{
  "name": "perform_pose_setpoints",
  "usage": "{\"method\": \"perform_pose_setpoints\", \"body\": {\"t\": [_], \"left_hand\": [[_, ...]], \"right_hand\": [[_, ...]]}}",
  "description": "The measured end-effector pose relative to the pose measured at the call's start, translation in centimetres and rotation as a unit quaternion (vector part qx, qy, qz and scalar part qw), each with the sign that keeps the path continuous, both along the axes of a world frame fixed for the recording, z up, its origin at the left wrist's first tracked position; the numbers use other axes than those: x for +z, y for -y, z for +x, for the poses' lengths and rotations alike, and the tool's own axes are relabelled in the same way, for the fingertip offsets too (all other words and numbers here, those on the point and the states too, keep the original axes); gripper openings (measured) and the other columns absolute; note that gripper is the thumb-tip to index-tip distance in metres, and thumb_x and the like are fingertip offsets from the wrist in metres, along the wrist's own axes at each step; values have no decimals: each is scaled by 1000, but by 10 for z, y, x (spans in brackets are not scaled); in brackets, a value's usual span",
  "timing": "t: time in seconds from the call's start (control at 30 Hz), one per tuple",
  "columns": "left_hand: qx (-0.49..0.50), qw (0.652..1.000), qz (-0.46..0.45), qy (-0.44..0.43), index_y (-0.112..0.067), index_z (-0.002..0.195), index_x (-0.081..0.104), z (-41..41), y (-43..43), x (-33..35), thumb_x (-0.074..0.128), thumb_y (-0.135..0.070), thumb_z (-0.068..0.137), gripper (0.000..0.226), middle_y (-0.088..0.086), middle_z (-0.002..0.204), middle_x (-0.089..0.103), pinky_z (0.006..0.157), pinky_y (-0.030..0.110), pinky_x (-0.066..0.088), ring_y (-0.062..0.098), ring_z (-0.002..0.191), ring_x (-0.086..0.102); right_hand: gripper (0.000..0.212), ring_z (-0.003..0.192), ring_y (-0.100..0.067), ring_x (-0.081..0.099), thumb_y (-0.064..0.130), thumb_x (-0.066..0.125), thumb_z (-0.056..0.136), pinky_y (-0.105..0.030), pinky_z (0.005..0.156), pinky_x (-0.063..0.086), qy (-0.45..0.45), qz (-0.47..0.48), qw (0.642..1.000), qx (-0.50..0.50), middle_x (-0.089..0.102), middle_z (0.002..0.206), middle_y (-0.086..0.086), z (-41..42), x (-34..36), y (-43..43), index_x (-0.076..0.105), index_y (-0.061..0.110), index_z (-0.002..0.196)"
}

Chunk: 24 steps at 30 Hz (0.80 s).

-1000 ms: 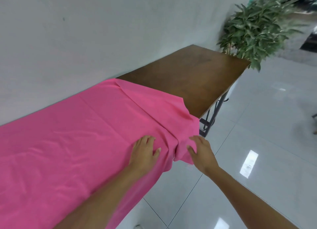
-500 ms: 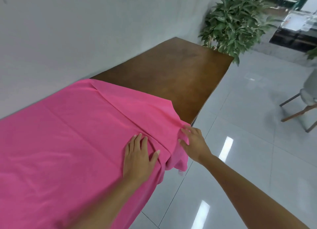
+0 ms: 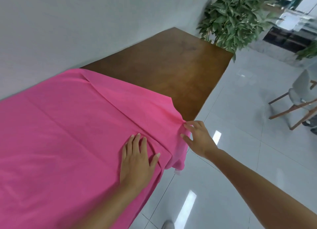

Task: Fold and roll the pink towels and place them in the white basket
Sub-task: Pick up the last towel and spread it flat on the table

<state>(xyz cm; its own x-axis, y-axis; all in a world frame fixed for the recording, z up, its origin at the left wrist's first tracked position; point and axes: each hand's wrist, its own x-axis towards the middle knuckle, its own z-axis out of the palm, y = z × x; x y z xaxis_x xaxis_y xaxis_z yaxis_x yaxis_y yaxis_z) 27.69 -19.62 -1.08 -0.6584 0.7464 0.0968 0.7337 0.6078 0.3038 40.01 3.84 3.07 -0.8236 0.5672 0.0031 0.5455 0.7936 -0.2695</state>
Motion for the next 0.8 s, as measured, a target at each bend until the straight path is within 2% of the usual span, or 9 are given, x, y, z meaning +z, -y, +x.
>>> {"method": "perform_pose_setpoints", "body": {"t": [0.23, 0.37, 0.47, 0.53, 0.6, 0.67, 0.73, 0.8], "left_hand": [[7, 1000, 0, -25, -14, 145, 49, -1, 0, -3, 36, -66, 96, 72, 7, 155, 41, 118, 45, 29, 28, 147, 31], [15, 999, -4, -36, -16, 142, 52, 0, -1, -3, 39, -66, 94, 71, 4, 154, 43, 117, 41, 26, 25, 146, 34], [27, 999, -9, -44, -18, 143, 53, 1, -3, -2, 41, -65, 94, 69, 0, 155, 44, 117, 38, 23, 22, 147, 34], [49, 998, -11, -48, -19, 141, 55, 2, -7, -1, 41, -65, 93, 68, -2, 153, 46, 117, 37, 26, 20, 146, 36], [87, 995, -6, -51, -20, 133, 59, 4, -18, 2, 41, -65, 91, 64, -2, 145, 52, 113, 41, 37, 22, 139, 43], [136, 989, 1, -55, -20, 119, 60, 7, -33, 6, 41, -63, 89, 55, -1, 128, 57, 101, 44, 46, 25, 122, 52], [193, 979, -3, -64, -18, 106, 57, 10, -49, 9, 41, -60, 87, 48, 2, 111, 56, 88, 46, 49, 28, 104, 54], [244, 968, -8, -65, -16, 100, 55, 13, -63, 9, 41, -58, 84, 47, 5, 103, 52, 83, 47, 47, 31, 96, 52]], "right_hand": [[43, 129, -28, 40, 30, 57, 100, -40, 110, 37, 4, 32, 999, 24, 57, 136, -9, -21, -3, -70, 61, 3, 132], [50, 124, -30, 40, 40, 39, 100, -43, 107, 39, 41, 32, 998, 45, 57, 133, -9, -44, -3, -113, 63, 5, 126], [38, 128, -32, 38, 28, 46, 103, -47, 108, 39, 41, 43, 995, 80, 55, 136, -10, -60, -6, -140, 61, 4, 128], [38, 128, -32, 38, 27, 46, 103, -47, 107, 38, 40, 53, 993, 95, 53, 138, -9, -72, -7, -156, 59, 5, 131], [41, 130, -31, 36, 29, 43, 104, -46, 107, 38, 51, 62, 992, 101, 50, 141, -8, -84, -8, -171, 57, 7, 135], [44, 132, -31, 34, 32, 42, 104, -46, 109, 38, 63, 63, 990, 105, 46, 146, -7, -94, -8, -183, 53, 8, 139], [47, 134, -32, 33, 35, 45, 103, -46, 110, 37, 60, 54, 991, 103, 41, 150, -8, -100, -8, -188, 49, 8, 142], [48, 137, -33, 31, 35, 49, 102, -47, 110, 34, 30, 42, 995, 87, 37, 153, -10, -100, -11, -184, 48, 9, 142]]}}
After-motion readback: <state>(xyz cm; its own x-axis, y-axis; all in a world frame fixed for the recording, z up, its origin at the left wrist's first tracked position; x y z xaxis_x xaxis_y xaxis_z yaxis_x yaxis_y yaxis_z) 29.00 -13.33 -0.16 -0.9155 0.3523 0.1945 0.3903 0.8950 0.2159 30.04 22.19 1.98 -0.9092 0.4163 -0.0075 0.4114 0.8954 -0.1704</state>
